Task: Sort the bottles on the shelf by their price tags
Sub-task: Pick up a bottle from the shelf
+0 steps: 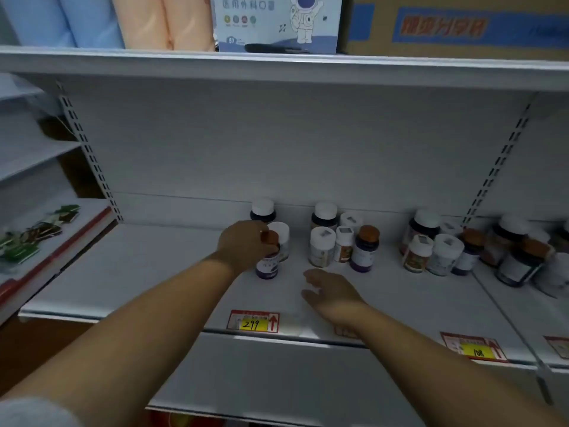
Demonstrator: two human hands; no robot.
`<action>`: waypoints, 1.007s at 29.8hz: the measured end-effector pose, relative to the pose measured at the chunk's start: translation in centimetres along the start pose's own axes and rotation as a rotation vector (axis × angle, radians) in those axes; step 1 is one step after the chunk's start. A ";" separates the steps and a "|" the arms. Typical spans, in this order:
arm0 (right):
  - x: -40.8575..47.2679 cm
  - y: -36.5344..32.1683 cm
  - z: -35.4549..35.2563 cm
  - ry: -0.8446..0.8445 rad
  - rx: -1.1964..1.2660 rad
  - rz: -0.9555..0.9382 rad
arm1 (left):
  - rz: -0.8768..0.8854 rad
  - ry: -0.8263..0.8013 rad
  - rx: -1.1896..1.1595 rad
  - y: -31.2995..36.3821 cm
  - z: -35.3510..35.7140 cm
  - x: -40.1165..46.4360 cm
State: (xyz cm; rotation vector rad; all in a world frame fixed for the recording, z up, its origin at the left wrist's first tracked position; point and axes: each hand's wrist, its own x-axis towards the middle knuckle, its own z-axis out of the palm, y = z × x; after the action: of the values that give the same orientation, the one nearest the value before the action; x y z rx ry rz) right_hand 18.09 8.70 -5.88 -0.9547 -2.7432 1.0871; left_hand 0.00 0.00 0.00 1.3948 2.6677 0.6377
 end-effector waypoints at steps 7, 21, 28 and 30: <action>0.3 -1.5 -1.1 0.011 0.454 -0.053 | 0.135 -0.019 -0.382 0.7 -1.6 0.3; -12.5 13.5 -13.2 0.222 0.653 0.034 | 0.188 -0.472 -0.644 22.9 5.8 0.4; -21.2 28.0 -22.1 0.235 0.726 0.046 | 0.259 -0.488 -0.580 40.7 13.7 -1.6; -23.0 31.8 -25.3 0.234 0.686 0.040 | 0.289 -0.450 -0.563 45.7 15.7 -2.0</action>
State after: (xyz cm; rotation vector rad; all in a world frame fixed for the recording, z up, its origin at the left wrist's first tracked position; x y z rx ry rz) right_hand 59.91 29.20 -2.81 -0.9377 -1.9417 1.6336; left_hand 40.32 26.57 3.18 1.5224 1.7769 0.8816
